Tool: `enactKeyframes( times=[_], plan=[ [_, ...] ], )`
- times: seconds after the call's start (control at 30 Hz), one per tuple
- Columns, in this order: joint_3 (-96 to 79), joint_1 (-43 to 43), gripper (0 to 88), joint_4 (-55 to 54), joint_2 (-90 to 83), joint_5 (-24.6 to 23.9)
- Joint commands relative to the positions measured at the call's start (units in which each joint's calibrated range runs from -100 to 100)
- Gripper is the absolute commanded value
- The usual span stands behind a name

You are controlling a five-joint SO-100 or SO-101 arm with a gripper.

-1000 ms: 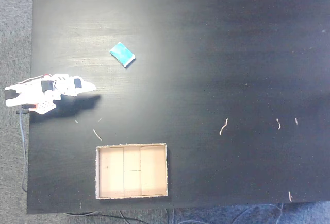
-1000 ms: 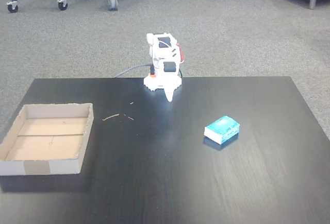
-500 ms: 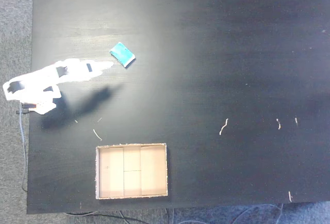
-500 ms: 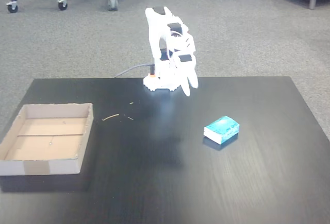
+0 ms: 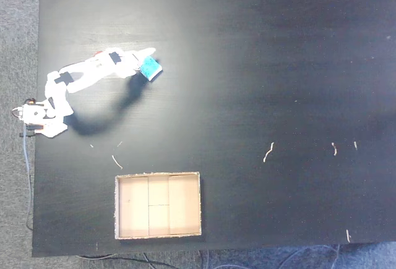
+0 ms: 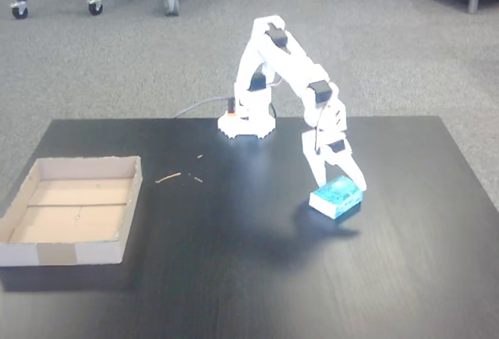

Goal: Pick the green block and drop it in the box on the right.

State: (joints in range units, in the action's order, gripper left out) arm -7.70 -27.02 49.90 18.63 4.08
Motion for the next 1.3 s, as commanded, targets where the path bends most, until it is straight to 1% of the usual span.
enactKeyframes(
  times=[0.0,0.07,0.13,0.23,0.27,0.3,0.37,0.43,0.5,0.53,0.6,0.67,0.73,0.77,0.83,0.9,0.97,1.03,1.27],
  plan=[
    [10.3,-0.1,51.0,2.6,5.3,0.5],
    [16.4,-0.1,48.9,6.7,9.7,0.8],
    [18.1,-0.1,39.7,8.0,11.7,0.8],
    [18.0,-0.3,17.9,8.4,11.9,0.7],
    [17.8,-0.3,13.0,8.5,11.9,1.0],
    [17.5,-0.3,9.3,8.6,11.8,1.5],
    [16.4,-0.6,5.5,8.1,11.1,1.8],
    [10.7,-0.7,5.3,4.6,6.9,1.3],
    [2.9,0.7,6.1,3.0,-3.2,1.0],
    [-1.0,2.3,6.3,3.0,-11.1,0.8],
    [-8.1,7.8,9.6,3.2,-28.3,0.4],
    [-13.2,15.3,10.7,4.8,-43.7,1.1],
    [-17.7,25.3,11.3,6.1,-55.2,2.4],
    [-20.3,30.7,11.5,5.9,-59.1,3.1],
    [-24.9,42.6,12.3,1.7,-63.4,4.1],
    [-24.4,53.3,13.1,-2.7,-61.2,4.2],
    [-23.9,59.1,14.2,-9.6,-56.4,3.8],
    [-22.9,61.2,15.6,-15.3,-50.0,4.0],
    [4.0,62.6,17.3,-16.2,-14.8,3.7]
  ],
)
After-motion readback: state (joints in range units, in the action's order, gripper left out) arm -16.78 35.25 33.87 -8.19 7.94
